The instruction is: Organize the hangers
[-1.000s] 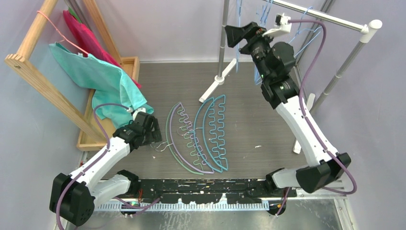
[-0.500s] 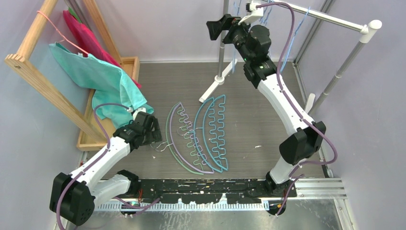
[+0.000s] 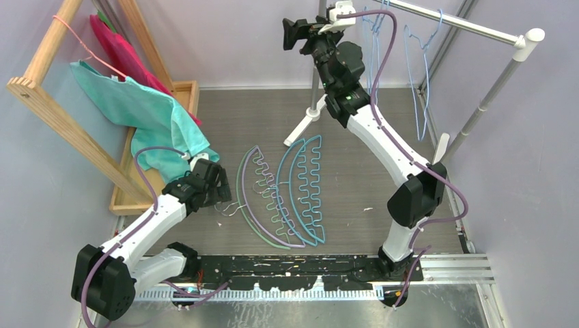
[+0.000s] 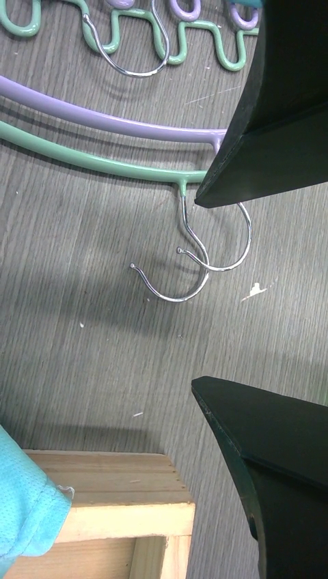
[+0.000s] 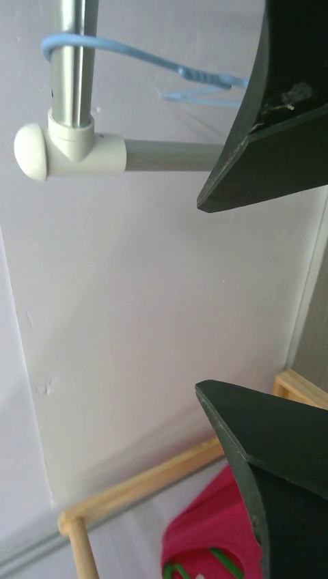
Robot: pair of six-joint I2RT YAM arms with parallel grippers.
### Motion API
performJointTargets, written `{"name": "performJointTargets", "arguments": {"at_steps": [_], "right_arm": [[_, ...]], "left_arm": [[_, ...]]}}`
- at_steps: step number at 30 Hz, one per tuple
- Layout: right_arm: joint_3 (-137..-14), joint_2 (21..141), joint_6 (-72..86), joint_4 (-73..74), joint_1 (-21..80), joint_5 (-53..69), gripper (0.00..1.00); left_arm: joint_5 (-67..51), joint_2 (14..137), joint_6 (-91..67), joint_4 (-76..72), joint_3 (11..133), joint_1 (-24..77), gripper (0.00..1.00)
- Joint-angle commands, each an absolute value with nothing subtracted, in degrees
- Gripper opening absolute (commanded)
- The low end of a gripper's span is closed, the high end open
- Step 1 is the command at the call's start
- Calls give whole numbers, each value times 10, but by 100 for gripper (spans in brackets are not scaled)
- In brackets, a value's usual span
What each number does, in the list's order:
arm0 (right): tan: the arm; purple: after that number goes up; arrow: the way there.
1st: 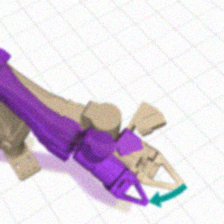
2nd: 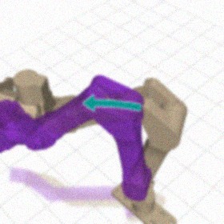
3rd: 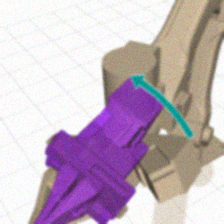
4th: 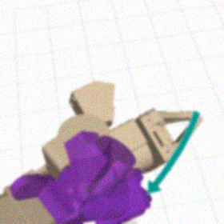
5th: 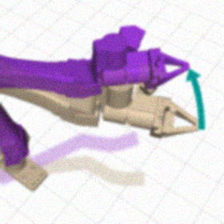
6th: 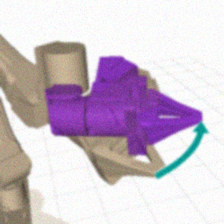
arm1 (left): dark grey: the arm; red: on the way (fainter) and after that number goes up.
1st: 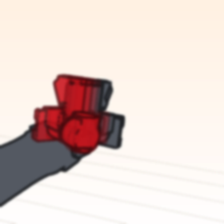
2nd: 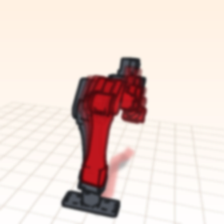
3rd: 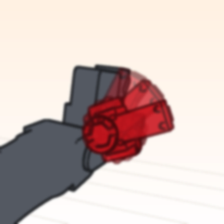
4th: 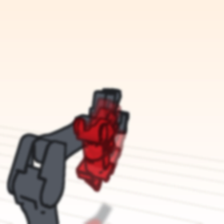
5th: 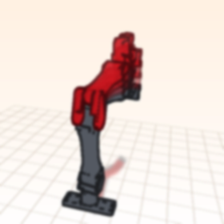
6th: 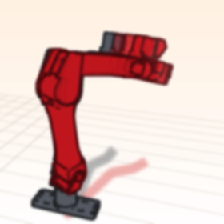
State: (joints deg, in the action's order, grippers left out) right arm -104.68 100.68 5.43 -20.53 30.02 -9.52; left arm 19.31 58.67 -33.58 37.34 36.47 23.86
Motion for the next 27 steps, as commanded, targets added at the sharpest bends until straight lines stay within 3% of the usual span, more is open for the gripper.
{"name": "performJointTargets", "arguments": {"at_steps": [1,15,27], "right_arm": [[-1092,1039,-28,-265,310,-200,100],[-1109,1071,-108,-308,300,-311,100],[-1021,1008,-93,-329,233,-355,100]], "left_arm": [[197,586,-330,351,375,236,98],[192,574,-331,355,368,236,98],[186,581,-330,352,368,236,98]]}}
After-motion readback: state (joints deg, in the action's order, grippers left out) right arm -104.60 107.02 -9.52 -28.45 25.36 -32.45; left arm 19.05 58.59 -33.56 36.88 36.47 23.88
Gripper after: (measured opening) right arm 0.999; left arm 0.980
